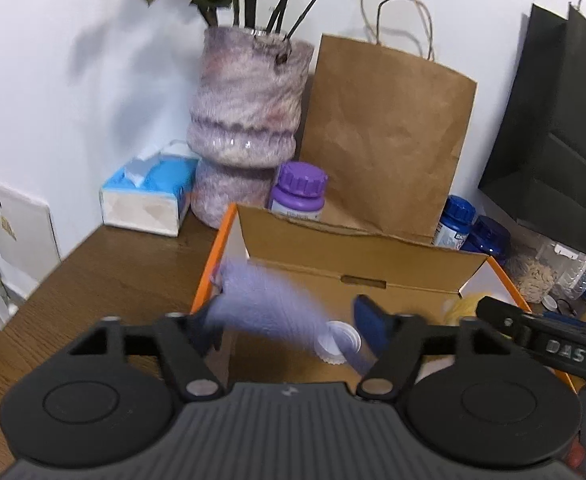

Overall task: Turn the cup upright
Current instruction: 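Lower the pouch and alpaca into the box and open both tools, then lift both tools out of the box and move back over the table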

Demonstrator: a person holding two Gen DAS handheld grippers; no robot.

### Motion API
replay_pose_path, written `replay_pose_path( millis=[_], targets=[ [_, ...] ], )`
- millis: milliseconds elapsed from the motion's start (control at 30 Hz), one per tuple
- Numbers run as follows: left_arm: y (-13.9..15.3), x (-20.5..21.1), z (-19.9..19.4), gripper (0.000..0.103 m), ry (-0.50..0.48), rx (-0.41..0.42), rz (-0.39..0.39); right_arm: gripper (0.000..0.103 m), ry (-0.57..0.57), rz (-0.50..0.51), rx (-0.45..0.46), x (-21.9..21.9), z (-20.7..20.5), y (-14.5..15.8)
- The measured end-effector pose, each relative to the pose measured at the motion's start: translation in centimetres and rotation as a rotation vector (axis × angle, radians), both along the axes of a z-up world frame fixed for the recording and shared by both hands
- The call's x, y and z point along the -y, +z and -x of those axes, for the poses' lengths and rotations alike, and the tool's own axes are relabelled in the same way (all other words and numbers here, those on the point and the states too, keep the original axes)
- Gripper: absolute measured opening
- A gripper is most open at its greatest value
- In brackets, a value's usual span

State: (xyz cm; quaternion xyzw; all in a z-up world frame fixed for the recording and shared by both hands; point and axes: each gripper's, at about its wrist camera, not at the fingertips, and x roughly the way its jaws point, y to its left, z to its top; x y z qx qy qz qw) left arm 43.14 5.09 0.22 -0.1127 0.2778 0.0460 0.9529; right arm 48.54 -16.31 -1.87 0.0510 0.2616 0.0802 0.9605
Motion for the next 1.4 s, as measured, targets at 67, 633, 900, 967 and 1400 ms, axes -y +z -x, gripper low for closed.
replay_pose_path(
  millis=[67,633,900,967,1400],
  targets=[
    [0.3,0.1,0.3,0.097,0.004,0.011,-0.004,0.103,0.001,-0.012,0.031,0.4,0.5,0.2],
    [2.7,0.9,3.5,0.103,-0.004,0.074,-0.021,0.103,0.025,-0.044,0.106,1.9,5.3,3.3],
    [4.2,0.6,6.8,0.103,-0.024,0.103,-0.009,0.103,0.034,-0.03,0.119,2.5,9.2,4.9],
    [4.4,0.4,7.6,0.103,-0.031,0.101,-0.007,0.103,0.035,-0.021,0.119,2.6,10.2,5.1],
    [5.5,0.4,13.8,0.103,-0.054,0.109,-0.031,0.103,0.049,0.019,0.125,2.6,17.2,5.3]
  ],
)
